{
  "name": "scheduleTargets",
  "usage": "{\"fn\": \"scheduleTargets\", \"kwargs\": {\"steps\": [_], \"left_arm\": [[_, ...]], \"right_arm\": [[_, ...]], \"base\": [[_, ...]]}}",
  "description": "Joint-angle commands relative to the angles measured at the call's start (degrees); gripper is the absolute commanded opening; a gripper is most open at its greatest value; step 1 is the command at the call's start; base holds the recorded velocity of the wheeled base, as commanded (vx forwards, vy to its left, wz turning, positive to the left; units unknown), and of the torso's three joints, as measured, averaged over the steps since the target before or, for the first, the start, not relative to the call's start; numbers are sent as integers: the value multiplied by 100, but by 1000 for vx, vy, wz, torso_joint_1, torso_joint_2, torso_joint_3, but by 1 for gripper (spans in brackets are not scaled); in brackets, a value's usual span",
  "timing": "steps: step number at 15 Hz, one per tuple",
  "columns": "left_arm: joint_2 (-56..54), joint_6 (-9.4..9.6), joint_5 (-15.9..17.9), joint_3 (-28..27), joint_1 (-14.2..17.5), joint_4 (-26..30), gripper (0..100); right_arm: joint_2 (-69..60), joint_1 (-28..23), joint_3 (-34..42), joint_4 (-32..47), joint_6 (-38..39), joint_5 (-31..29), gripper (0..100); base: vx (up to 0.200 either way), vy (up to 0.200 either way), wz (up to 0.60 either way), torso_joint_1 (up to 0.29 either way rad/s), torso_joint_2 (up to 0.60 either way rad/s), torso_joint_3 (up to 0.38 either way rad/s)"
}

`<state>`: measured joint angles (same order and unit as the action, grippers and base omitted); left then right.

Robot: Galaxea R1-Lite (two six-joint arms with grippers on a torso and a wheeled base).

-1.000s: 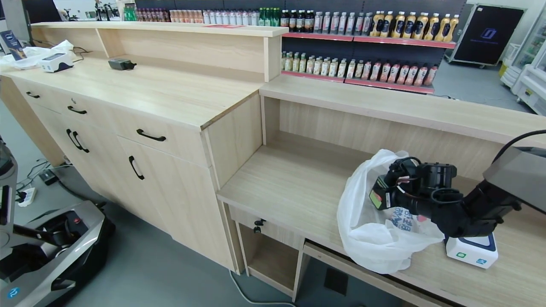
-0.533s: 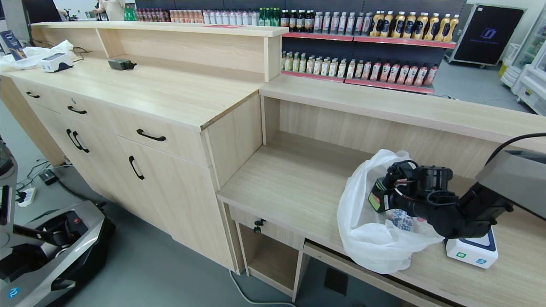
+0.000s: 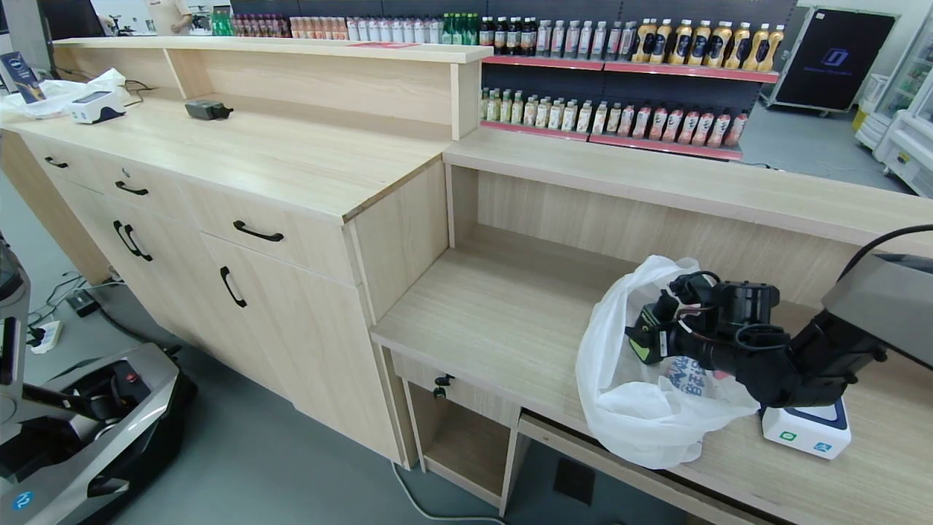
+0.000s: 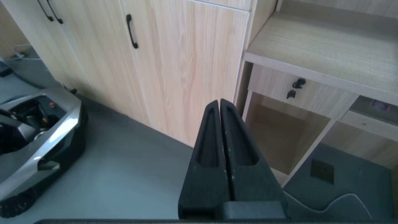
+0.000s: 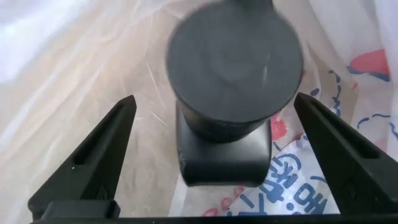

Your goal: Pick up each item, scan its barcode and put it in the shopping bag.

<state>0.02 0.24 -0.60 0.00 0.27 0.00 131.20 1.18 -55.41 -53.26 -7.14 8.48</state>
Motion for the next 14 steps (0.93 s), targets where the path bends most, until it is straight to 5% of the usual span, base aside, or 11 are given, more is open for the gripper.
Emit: {"fn": "scheduleTargets", "kwargs": {"steps": [1,5,8,14], "left_arm": [[-2,2,-2,0,0,0,0],[-2,2,-2,0,0,0,0],[-2,2,-2,0,0,0,0],[-2,2,-2,0,0,0,0]], "right_arm": [[-551,137,223,-9,2,22,100],[-2933,-48,1322,44,-138,-31,100],[-4480,-733,1788,1116,-648,-49,100],[-4998,-2122,1603,1564,-1070,-356,100]], "base": [[0,0,0,0,0,0],[0,0,0,0,0,0],[0,0,0,0,0,0],[0,0,-500,0,2,2]]}}
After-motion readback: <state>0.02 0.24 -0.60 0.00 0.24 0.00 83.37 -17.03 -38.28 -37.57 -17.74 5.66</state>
